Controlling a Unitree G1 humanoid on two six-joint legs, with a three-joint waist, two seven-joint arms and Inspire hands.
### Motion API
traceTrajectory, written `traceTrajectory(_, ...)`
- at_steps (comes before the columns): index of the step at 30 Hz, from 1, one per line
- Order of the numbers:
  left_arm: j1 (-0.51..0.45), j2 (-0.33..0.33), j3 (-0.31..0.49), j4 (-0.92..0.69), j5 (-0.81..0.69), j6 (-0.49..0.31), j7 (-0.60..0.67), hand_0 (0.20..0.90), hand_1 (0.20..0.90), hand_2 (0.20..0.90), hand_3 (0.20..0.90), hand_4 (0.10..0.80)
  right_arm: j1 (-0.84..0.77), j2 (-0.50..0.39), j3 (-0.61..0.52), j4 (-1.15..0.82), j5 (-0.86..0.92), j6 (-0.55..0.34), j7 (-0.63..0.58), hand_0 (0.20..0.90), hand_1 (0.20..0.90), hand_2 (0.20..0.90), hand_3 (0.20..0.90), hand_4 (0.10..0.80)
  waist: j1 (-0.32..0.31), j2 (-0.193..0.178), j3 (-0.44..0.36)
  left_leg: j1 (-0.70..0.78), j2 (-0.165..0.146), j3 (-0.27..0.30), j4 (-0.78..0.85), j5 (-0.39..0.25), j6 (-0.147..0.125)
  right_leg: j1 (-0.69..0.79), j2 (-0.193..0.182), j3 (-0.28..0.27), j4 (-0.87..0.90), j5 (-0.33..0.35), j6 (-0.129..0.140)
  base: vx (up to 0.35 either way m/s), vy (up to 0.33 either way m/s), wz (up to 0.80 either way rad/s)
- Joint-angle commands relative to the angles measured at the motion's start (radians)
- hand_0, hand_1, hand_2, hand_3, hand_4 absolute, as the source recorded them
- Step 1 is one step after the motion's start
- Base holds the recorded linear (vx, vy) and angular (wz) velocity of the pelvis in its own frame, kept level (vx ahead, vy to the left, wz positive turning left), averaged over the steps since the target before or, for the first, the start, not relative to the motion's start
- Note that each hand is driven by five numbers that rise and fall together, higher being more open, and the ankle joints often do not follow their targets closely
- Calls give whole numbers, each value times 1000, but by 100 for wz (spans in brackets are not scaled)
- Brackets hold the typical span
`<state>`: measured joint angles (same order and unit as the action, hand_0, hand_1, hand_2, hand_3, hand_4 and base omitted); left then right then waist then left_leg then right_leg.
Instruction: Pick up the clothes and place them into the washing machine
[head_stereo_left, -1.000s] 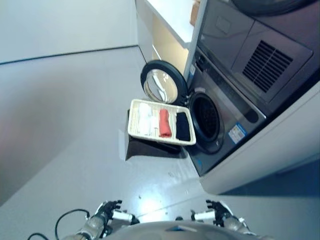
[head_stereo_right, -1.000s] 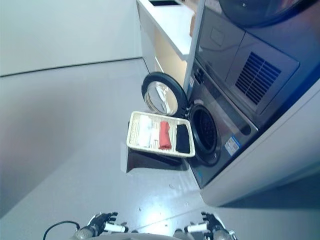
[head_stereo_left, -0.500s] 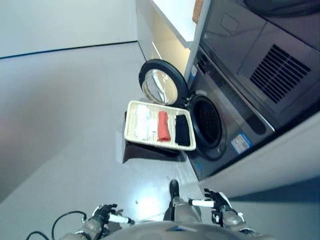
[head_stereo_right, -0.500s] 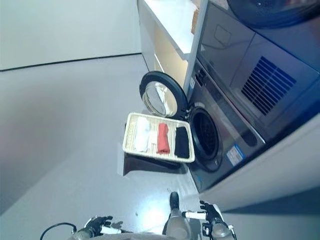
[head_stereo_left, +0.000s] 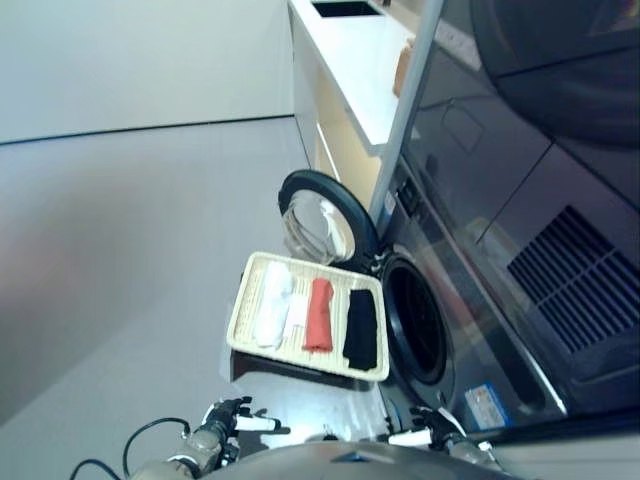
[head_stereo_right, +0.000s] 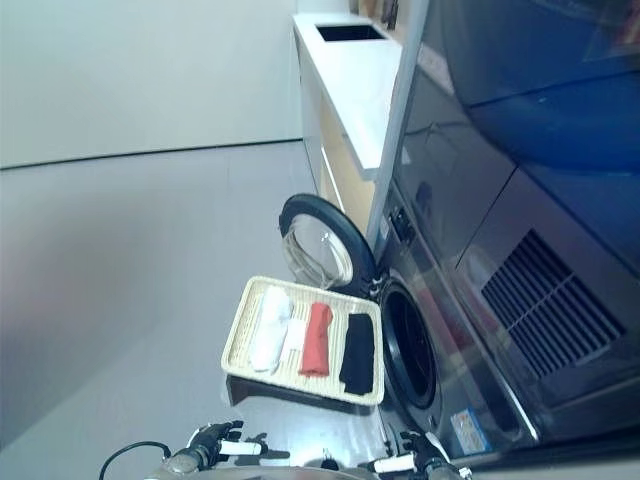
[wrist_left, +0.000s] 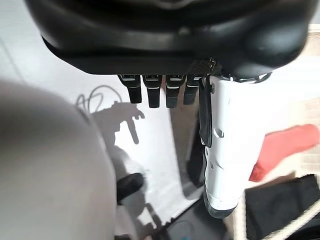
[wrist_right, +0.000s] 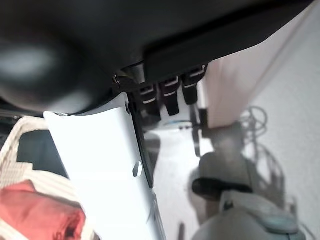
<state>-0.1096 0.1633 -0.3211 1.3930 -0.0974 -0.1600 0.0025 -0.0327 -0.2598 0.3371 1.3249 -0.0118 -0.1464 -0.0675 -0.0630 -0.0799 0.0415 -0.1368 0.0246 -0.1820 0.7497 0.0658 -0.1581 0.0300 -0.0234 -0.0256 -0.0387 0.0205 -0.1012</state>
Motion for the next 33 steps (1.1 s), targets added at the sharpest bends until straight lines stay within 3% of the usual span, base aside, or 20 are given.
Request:
traceTrajectory(1, 1, 38, -7, -8, -16, -16, 14, 900, 900, 900, 900, 800, -4, -67, -9, 23, -5, -1, -31, 900, 900, 900, 900, 800, 37, 7, 20, -62, -4, 93, -135, 76, 117, -41, 33, 96, -4, 75, 90, 116, -10, -17)
traceTrajectory(2, 5, 39, -6, -4, -13, -17, 14, 900, 900, 900, 900, 800, -5, -64, -4, 29, -8, 0, -33, 900, 900, 900, 900, 800, 41, 7, 21, -94, 5, 93, -185, 83, 114, -35, 34, 102, -5, 66, 92, 176, 27, -19)
traceTrajectory(3, 12, 40, 7, 11, -17, -17, 19, 900, 900, 900, 900, 800, -5, -59, 9, 40, -16, -2, -38, 900, 900, 900, 900, 800, 59, 23, 29, -131, 25, 88, -337, 100, 106, -8, 50, 118, -12, 47, 102, 183, 22, -18)
traceTrajectory(4, 13, 40, 7, 11, -17, -17, 19, 900, 900, 900, 900, 800, -4, -59, 9, 40, -16, -3, -38, 900, 900, 900, 900, 800, 62, 21, 35, -119, 24, 92, -342, 98, 106, 1, 48, 121, -15, 45, 102, 283, 59, -30)
traceTrajectory(5, 22, 37, 12, 15, -18, -17, 21, 900, 900, 900, 900, 800, -4, -59, 16, 44, -19, -5, -41, 900, 900, 900, 900, 800, 77, 44, 35, -140, 23, 73, -500, 120, 96, 25, 67, 137, -26, 29, 112, 312, 24, -37)
traceTrajectory(6, 26, 41, -11, 36, 3, -8, 8, 900, 900, 900, 900, 800, -198, -116, 37, 78, 6, 24, -12, 900, 900, 900, 900, 800, 117, 43, 33, -136, 7, 54, -585, 125, 94, 66, 68, 145, -40, 15, 115, 391, 33, -53)
traceTrajectory(9, 35, 37, 6, 38, -7, -7, 21, 900, 900, 900, 900, 800, -48, -25, 58, -12, -8, 0, -50, 900, 900, 900, 900, 800, 117, 73, 28, -127, 12, 44, -750, 170, 88, 94, 84, 179, -43, -8, 129, 211, 37, -48)
traceTrajectory(13, 37, 33, -3, 36, 0, -4, 32, 900, 900, 900, 900, 800, -39, -19, 60, -41, -7, 3, -50, 900, 900, 900, 900, 800, 112, 82, 14, -84, 6, 59, -797, 170, 88, 115, 79, 201, -42, -31, 138, 147, 76, -44)
traceTrajectory(17, 20, 40, -17, 9, 6, -12, 34, 900, 900, 900, 900, 800, -42, -12, 63, -26, 3, 5, -40, 900, 900, 900, 900, 800, 112, 71, -29, -40, -1, 91, -793, 139, 91, 148, 33, 178, -41, -65, 159, 208, 130, -54)
traceTrajectory(22, 10, 43, -29, -5, 24, -14, 28, 900, 900, 900, 900, 800, -59, -10, 49, -3, -8, 9, -45, 900, 900, 900, 900, 800, 121, 49, -62, -35, -32, 119, -747, 75, 124, 168, -25, 163, -8, -74, 190, 182, 124, 7)
traceTrajectory(24, 3, 50, -37, -7, 43, -9, 26, 900, 900, 900, 900, 800, -84, -11, 48, 11, -36, 20, -53, 900, 900, 900, 900, 800, 141, 44, -75, -32, -53, 146, -708, 29, 148, 137, -56, 142, 120, -69, 221, 158, 133, -14)
traceTrajectory(25, 3, 50, -37, -7, 43, -9, 26, 900, 900, 900, 900, 800, -85, -11, 48, 11, -36, 20, -53, 900, 900, 900, 900, 800, 142, 43, -75, -34, -54, 147, -706, 28, 148, 135, -57, 142, 123, -71, 222, 82, 81, -5)
traceTrajectory(26, -1, 52, -39, -9, 46, -7, 26, 900, 900, 900, 900, 800, -99, -11, 49, 14, -41, 23, -54, 900, 900, 900, 900, 800, 146, 47, -69, -25, -54, 155, -700, 15, 156, 103, -54, 134, 203, -58, 230, 16, 88, 2)
traceTrajectory(27, -13, 65, -40, -14, 41, -4, 27, 900, 900, 900, 900, 800, -131, -11, 59, 3, -44, 22, -53, 900, 900, 900, 900, 800, 145, 67, -32, -17, -43, 157, -678, 3, 166, -1, -38, 81, 359, -11, 256, 16, 109, -13)
traceTrajectory(30, -10, 77, -18, 5, 31, 1, 32, 900, 900, 900, 900, 800, -158, -18, 55, -4, -55, 33, -60, 900, 900, 900, 900, 800, 162, 80, -11, 35, -31, 160, -681, -44, 141, -57, -147, -175, 188, -12, 234, 101, -30, -35)
traceTrajectory(31, -10, 82, -17, 14, 30, 3, 31, 900, 900, 900, 900, 800, -177, -19, 64, -8, -75, 41, -64, 900, 900, 900, 900, 800, 163, 89, -2, 54, -16, 164, -686, -54, 138, -96, -175, -204, 179, 13, 226, 164, -89, -24)
traceTrajectory(32, -13, 84, -2, 21, 33, 7, 34, 900, 900, 900, 900, 800, -181, -20, 65, -5, -81, 44, -64, 900, 900, 900, 900, 800, 154, 80, 12, 60, -26, 148, -666, -63, 137, -67, -165, -161, 168, 2, 233, 98, -34, -10)
traceTrajectory(33, -14, 84, -2, 21, 33, 7, 34, 900, 900, 900, 900, 800, -181, -20, 65, -5, -81, 44, -64, 900, 900, 900, 900, 800, 153, 79, 10, 57, -26, 148, -667, -60, 137, -69, -165, -162, 166, 5, 233, 106, -41, 0)
